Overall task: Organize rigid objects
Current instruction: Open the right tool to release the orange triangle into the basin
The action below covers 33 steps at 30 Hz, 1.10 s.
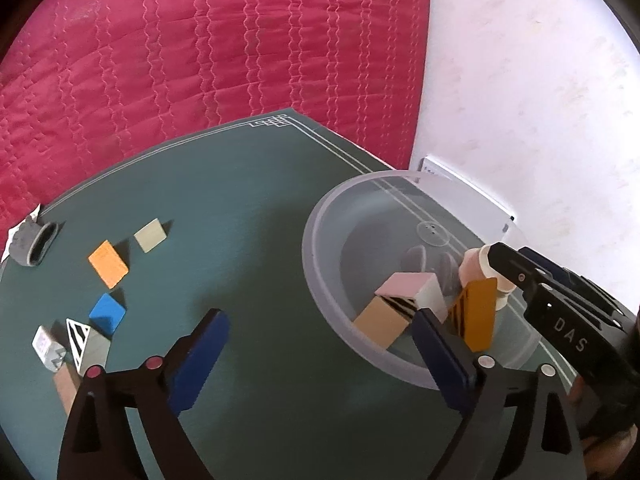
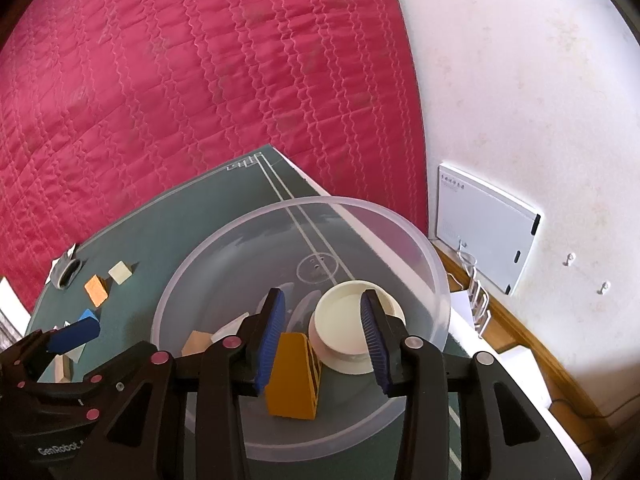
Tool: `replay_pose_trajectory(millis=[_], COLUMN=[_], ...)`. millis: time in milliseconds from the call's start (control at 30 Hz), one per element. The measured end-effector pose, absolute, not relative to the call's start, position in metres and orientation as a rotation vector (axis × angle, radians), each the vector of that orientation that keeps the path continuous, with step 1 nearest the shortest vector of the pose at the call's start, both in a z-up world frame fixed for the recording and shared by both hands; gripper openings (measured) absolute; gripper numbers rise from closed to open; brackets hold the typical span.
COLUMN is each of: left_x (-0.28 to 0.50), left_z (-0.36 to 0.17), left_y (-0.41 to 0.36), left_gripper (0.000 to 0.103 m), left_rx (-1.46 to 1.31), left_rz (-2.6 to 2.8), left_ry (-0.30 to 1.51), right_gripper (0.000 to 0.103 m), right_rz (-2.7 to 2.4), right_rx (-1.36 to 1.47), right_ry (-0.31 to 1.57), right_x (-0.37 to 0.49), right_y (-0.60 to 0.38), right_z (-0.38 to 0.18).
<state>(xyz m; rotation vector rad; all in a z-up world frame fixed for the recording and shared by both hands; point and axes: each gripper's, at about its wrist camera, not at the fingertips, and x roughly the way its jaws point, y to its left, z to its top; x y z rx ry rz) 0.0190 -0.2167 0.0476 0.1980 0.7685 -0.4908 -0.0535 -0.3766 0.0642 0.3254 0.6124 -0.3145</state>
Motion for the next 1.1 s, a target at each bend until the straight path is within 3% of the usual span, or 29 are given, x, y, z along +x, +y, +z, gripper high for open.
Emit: replay_pose_trajectory(millis=[167, 533, 1100], left_x=[0.017, 0.022, 0.021], left_z=[0.048, 0.046, 0.042], left_y=[-0.213, -0.204, -0.189], left_gripper=[0.102, 0.102, 0.102], left_rx=[0.209, 0.200, 0.219], left_rz=[-0.455, -0.401, -0.335], left_ry=[0.756, 0.769, 0.767], right_gripper=[0.048, 0.050, 0.076], right_rz=[-0.306, -0.297, -0.221], right_rx=[0.318, 0.307, 0.277], right_ry=[0.612, 0.617, 0.632], right_x=[-0.054, -0.053, -0.051], right_y=[-0.373, -0.368, -0.352], right_z=[0.064, 0.064, 0.061])
